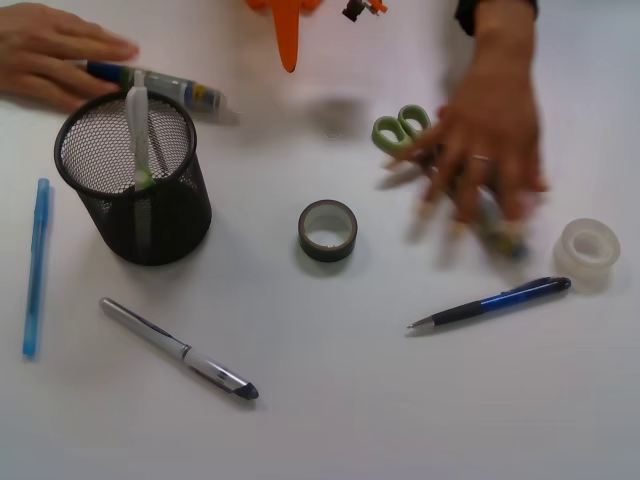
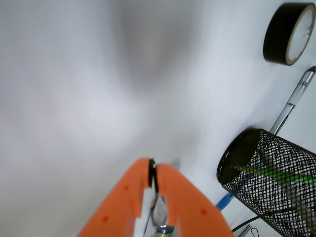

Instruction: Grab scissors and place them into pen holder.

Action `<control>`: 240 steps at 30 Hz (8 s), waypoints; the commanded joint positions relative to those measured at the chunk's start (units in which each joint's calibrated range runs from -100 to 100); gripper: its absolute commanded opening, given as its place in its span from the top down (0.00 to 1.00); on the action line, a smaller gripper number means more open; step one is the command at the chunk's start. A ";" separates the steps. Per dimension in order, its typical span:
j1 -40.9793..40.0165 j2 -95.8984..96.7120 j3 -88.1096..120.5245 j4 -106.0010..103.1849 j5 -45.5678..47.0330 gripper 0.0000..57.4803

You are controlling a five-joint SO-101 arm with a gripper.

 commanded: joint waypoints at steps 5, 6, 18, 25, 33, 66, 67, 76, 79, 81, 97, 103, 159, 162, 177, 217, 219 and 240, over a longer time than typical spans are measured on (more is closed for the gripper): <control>-0.14 -0.11 0.13 -1.11 -0.39 0.99; -0.14 -0.11 0.13 -1.20 -0.39 0.99; -0.51 -0.03 -0.77 -4.00 -0.34 0.99; -0.21 -0.03 -1.23 -3.83 -0.88 0.88; -0.07 -0.03 0.13 -3.39 -0.29 0.62; -5.07 79.70 -90.36 28.55 -45.32 0.62; -6.72 81.49 -89.90 28.55 -46.84 0.62; -21.30 93.47 -87.82 26.71 -59.34 0.62; -25.56 97.47 -85.74 22.16 -63.15 0.62; -26.46 100.27 -83.65 17.17 -63.25 0.62; -20.85 104.35 -77.77 7.72 -59.34 0.72; -19.43 104.43 -75.14 3.00 -58.36 0.71; -5.15 79.28 -66.90 -22.37 -28.08 1.00; -3.88 71.71 -63.54 -21.06 -28.28 1.00; 11.67 61.68 -67.62 -35.85 -29.79 1.00; 19.75 81.32 -53.22 -50.98 -41.61 0.88; 19.75 79.28 -51.04 -50.98 -41.71 0.68; 25.28 62.62 -65.90 -1.64 -25.05 0.47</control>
